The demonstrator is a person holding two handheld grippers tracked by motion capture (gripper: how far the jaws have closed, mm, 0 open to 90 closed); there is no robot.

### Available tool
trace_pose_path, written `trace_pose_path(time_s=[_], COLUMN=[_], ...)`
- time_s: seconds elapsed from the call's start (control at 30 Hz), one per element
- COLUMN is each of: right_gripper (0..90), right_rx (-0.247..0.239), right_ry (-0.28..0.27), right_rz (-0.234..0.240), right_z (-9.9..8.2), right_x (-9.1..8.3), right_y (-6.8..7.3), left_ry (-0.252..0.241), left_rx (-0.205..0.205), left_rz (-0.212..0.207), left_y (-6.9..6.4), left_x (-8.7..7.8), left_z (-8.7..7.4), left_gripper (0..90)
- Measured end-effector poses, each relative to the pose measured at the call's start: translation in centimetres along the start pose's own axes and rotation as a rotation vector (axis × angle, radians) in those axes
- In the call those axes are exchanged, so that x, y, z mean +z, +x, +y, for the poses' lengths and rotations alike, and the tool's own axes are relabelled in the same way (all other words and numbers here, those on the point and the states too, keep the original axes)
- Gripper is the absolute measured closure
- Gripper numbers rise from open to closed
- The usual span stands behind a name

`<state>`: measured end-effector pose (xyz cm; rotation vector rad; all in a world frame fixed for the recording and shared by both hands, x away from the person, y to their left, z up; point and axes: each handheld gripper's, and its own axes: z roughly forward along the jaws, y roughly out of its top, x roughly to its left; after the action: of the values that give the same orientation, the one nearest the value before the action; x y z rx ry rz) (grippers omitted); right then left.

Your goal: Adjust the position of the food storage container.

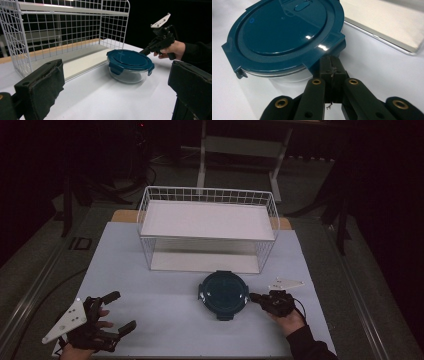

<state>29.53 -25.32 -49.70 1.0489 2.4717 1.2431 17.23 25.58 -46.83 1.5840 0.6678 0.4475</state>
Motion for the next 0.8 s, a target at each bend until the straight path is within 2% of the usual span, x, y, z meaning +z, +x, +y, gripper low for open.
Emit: trace_pose_path(time_s=[0.13, 0.17, 0.27, 0.37, 0.6, 0.8], right_gripper=[90.0, 90.0, 90.0, 90.0, 90.0, 90.0], right_rx=[-0.004, -0.022, -0.03, -0.025, -0.046, -0.059], right_ry=[0.002, 0.01, 0.009, 0.008, 0.012, -0.005], right_rz=[0.014, 0.023, 0.03, 0.04, 0.064, 0.084], right_z=[0.3, 0.7, 1.0, 1.2, 2.1, 2.4], right_x=[0.5, 1.0, 1.5, 1.8, 3.1, 4.0], right_y=[0.3, 0.8, 1.1, 1.2, 2.0, 2.2], left_ry=[0.002, 0.002, 0.006, 0.006, 0.007, 0.008], left_rx=[0.0, -0.001, 0.004, 0.003, 0.005, 0.007], left_rz=[-0.001, -0.004, -0.006, -0.006, -0.009, -0.013], left_y=[0.0, 0.0, 0.0, 0.0, 0.0, -0.1], left_x=[0.0, 0.0, 0.1, 0.1, 0.1, 0.2], left_z=[0.0, 0.0, 0.0, 0.0, 0.0, 0.0], left_gripper=[1.0, 1.0, 0.9, 0.9, 0.9, 0.9])
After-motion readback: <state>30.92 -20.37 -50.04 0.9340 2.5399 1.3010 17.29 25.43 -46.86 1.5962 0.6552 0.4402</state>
